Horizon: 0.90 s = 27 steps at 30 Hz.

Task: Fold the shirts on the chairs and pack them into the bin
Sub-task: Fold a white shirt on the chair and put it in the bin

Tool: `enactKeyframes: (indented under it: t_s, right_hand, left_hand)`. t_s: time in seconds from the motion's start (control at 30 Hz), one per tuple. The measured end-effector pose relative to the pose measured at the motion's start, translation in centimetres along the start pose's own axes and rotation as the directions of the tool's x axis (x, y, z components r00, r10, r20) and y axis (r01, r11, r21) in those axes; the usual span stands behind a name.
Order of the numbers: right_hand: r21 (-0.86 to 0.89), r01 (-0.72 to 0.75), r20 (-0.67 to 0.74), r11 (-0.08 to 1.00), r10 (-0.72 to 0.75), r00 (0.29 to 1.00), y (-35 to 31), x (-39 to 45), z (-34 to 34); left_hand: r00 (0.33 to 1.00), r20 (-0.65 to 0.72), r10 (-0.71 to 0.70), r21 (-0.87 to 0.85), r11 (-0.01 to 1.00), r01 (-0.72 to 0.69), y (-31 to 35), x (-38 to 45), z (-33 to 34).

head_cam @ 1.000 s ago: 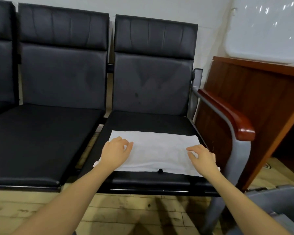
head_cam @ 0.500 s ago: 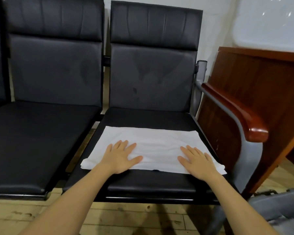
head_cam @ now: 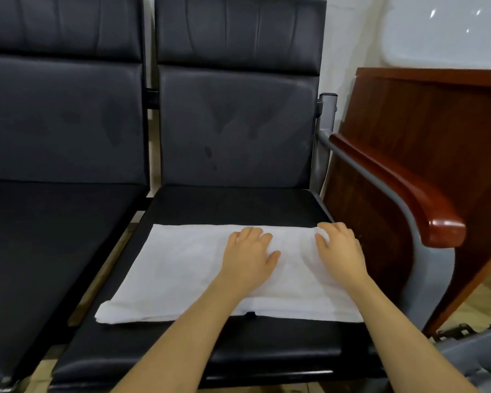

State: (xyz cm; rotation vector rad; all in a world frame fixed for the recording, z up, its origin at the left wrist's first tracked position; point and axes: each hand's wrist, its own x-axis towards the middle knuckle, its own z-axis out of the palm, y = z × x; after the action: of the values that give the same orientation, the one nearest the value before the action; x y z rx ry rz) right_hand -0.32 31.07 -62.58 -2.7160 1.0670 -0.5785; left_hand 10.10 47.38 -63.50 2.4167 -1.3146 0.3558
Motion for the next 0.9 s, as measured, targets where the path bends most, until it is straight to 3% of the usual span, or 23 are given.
enactKeyframes:
  t_s: [0.07,0.17,0.27,0.33,0.4,0.47,0.57,0.63,0.73,0.83,0.9]
  right_hand:
    - [-0.126,-0.029,-0.031,0.992,0.025,0.999,0.3,1.2,0.3]
    - [-0.211,-0.058,0.014,0.976,0.062,0.998,0.3,2.4,1.2]
    - [-0.174,-0.145,0.025,0.974,0.152,0.988,0.5,3.6,2.0]
    - [-0.172,-0.184,0.027,0.968,0.191,0.981,0.6,4.3,2.3]
    - [-0.182,-0.157,0.042,0.971,0.168,0.985,0.6,4.7,2.6]
    - [-0.119,-0.092,0.027,0.989,0.096,0.995,0.7,5.0,3.0]
    - [-0.019,-0.028,-0.105,0.999,0.026,0.994,0.9,4.9,3.2]
    - [-0.044,-0.06,-0.162,0.997,0.052,0.985,0.8,4.9,2.8]
    - [-0.205,-0.129,-0.141,0.97,0.101,0.985,0.4,4.9,2.6]
    - [-0.276,-0.188,-0.071,0.942,0.175,0.982,0.0,4.8,2.9]
    - [-0.242,-0.141,-0.111,0.96,0.117,0.987,0.1,4.8,2.9]
  left_hand:
    - [0.997,-0.077,0.005,0.031,1.0,-0.002,0.2,1.5,0.8]
    - [0.994,-0.077,-0.076,-0.017,0.997,0.075,0.3,3.8,1.2]
    - [0.993,-0.085,0.077,-0.026,0.996,-0.079,0.1,4.9,2.5]
    - [0.979,0.089,0.182,-0.108,0.979,-0.172,0.2,4.8,3.1]
    - [0.954,0.246,0.171,-0.134,0.981,-0.141,-0.1,4.6,3.8]
    - [0.939,0.321,0.126,-0.093,0.99,-0.101,-0.2,4.7,3.9]
    - [0.923,0.381,0.052,-0.042,0.998,-0.039,0.0,4.8,3.9]
    - [0.926,0.375,-0.028,0.016,1.0,0.024,-0.1,4.7,4.0]
    - [0.93,0.335,-0.154,0.078,0.988,0.135,-0.1,4.3,3.8]
    - [0.961,0.268,-0.066,0.037,0.998,0.058,0.0,4.0,3.5]
    - [0.96,0.279,0.031,-0.001,0.999,-0.033,-0.1,3.8,3.4]
